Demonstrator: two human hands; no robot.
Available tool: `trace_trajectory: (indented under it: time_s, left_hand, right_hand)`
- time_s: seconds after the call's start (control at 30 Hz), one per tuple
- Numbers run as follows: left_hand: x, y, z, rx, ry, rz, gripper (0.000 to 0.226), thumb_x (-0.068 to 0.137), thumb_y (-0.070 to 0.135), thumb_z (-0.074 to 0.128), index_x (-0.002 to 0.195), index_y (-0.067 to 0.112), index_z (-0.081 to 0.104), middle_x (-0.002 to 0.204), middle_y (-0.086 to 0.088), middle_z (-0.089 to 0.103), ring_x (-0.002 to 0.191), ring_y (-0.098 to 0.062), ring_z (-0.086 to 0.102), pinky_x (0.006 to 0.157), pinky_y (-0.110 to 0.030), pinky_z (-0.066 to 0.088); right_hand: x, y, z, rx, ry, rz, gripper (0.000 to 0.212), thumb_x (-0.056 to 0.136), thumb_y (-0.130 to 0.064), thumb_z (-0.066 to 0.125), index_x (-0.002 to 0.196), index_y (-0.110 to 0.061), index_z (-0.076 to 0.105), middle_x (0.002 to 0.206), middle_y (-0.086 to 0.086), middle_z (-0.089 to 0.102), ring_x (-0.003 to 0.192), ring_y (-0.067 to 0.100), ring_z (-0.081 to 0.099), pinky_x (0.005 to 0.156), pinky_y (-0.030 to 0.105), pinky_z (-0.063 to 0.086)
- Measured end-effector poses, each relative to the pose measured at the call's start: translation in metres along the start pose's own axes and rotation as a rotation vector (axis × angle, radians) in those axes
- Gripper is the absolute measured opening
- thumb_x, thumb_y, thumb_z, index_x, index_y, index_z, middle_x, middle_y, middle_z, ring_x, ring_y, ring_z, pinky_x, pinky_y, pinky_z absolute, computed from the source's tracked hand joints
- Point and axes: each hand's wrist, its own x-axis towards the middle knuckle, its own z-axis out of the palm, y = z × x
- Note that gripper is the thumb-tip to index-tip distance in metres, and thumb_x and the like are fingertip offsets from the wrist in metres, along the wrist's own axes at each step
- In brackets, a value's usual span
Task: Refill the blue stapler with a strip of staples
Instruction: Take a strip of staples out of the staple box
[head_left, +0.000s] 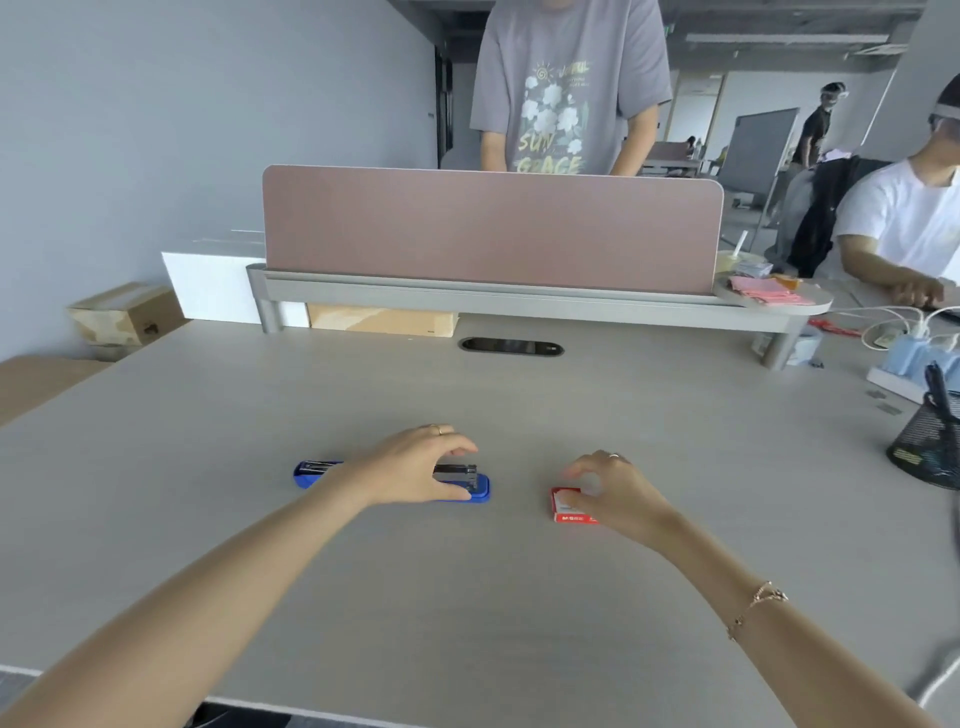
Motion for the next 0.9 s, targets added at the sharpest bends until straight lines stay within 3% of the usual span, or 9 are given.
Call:
trace_trajectory:
  time_s: [0.1,0.17,0.27,0.37,0.47,0.63,0.9]
  left_hand:
    - [0.016,0.023,0.015,0.047,-0.027,0.059,0.054,0.079,0.053,0.065,0.126,0.031,0.053,0.117,0.012,0.055,0.11,-0.007,0.052,0.087,-0.026,0.044]
    - [0.023,0.036,0.023,0.084,-0.042,0.095,0.058,0.08,0.055,0.064,0.129,0.027,0.052,0.119,0.01,0.054,0.111,-0.009,0.049,0.085,-0.021,0.038]
    - [0.032,0.052,0.036,0.063,-0.033,0.13,0.057,0.079,0.055,0.065,0.127,0.026,0.054,0.118,0.007,0.057,0.111,-0.01,0.049,0.086,-0.022,0.038]
    - [0.04,0.068,0.045,-0.005,-0.056,0.137,0.051,0.077,0.052,0.068,0.12,0.026,0.057,0.113,0.007,0.058,0.106,-0.008,0.049,0.083,-0.022,0.039]
    - [0.046,0.076,0.049,-0.059,-0.06,0.13,0.043,0.076,0.049,0.07,0.111,0.026,0.061,0.106,0.007,0.058,0.1,-0.006,0.049,0.079,-0.021,0.039]
    - [0.052,0.078,0.052,-0.105,-0.047,0.106,0.034,0.075,0.049,0.072,0.099,0.027,0.064,0.099,0.008,0.06,0.093,-0.003,0.051,0.079,-0.022,0.044]
    - [0.058,0.078,0.049,-0.076,-0.066,0.066,0.038,0.076,0.05,0.071,0.105,0.027,0.066,0.099,0.007,0.058,0.095,-0.007,0.052,0.078,-0.023,0.043]
  right_hand:
    - [-0.014,0.006,-0.012,-0.011,-0.004,-0.015,0.025,0.078,-0.025,0.07,0.093,-0.004,0.068,0.097,0.012,0.063,0.094,0.026,0.056,0.076,0.034,0.049]
    - [-0.02,0.008,-0.019,-0.034,-0.014,-0.017,0.026,0.078,-0.024,0.07,0.093,-0.003,0.069,0.099,0.017,0.065,0.087,0.024,0.055,0.079,0.033,0.047]
    - [-0.024,0.018,-0.024,-0.102,-0.037,-0.011,0.039,0.08,-0.029,0.069,0.105,0.0,0.064,0.111,0.018,0.061,0.108,0.026,0.051,0.091,0.026,0.037]
    - [-0.023,0.031,-0.021,-0.128,-0.039,0.022,0.045,0.075,-0.034,0.073,0.111,-0.01,0.062,0.116,0.01,0.057,0.119,0.023,0.043,0.097,0.03,0.039]
    - [-0.021,0.043,-0.017,-0.047,-0.004,0.059,0.043,0.068,-0.036,0.078,0.107,-0.021,0.064,0.106,0.002,0.06,0.111,0.019,0.048,0.089,0.028,0.044]
    - [-0.018,0.046,-0.013,0.003,0.013,0.025,0.037,0.07,-0.028,0.076,0.103,-0.019,0.064,0.098,0.001,0.066,0.098,0.018,0.053,0.082,0.027,0.044]
    - [-0.009,0.055,-0.01,0.065,0.021,0.009,0.03,0.07,-0.022,0.078,0.098,-0.016,0.067,0.088,-0.002,0.062,0.09,0.017,0.061,0.068,0.013,0.042]
